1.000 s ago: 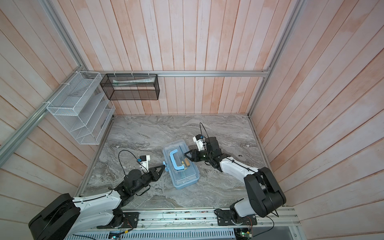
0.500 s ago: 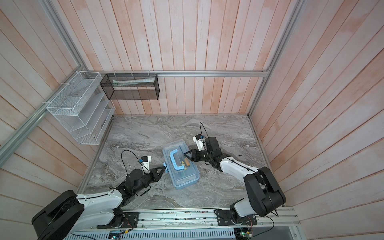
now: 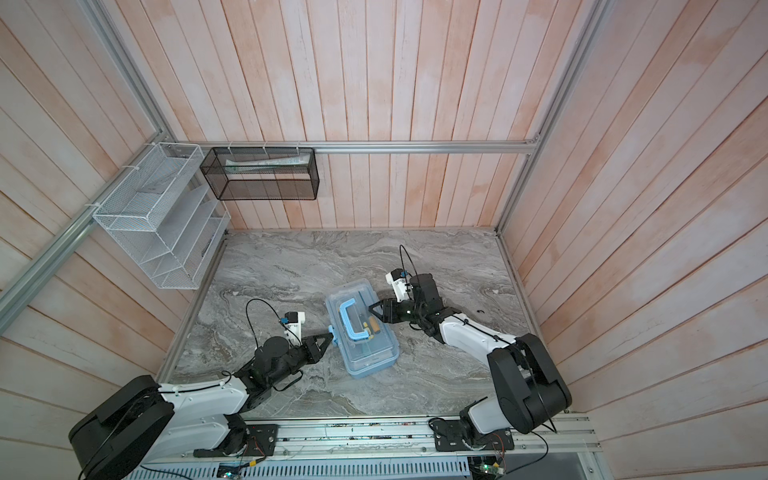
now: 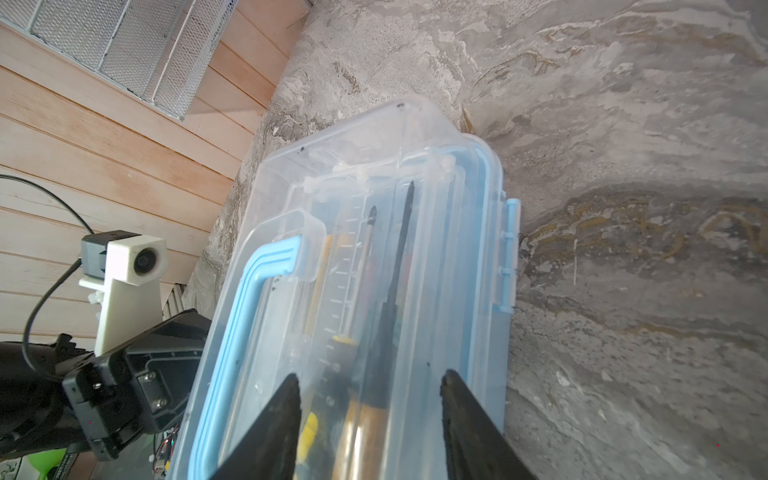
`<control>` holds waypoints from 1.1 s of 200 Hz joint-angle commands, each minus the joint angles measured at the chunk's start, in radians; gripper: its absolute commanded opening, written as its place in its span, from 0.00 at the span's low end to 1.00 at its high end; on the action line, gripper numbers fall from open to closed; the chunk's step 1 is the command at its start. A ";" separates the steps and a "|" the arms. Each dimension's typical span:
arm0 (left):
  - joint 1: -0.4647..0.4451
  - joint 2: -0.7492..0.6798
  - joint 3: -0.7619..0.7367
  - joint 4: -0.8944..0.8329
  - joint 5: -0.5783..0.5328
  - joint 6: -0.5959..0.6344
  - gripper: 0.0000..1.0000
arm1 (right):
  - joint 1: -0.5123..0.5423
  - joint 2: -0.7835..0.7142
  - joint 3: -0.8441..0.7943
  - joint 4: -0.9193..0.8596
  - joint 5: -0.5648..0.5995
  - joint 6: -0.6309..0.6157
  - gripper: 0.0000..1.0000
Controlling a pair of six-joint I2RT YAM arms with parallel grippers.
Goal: Pack the tool kit
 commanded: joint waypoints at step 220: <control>-0.043 0.084 0.129 -0.020 0.046 0.054 0.08 | 0.016 0.034 -0.032 -0.064 -0.024 0.013 0.50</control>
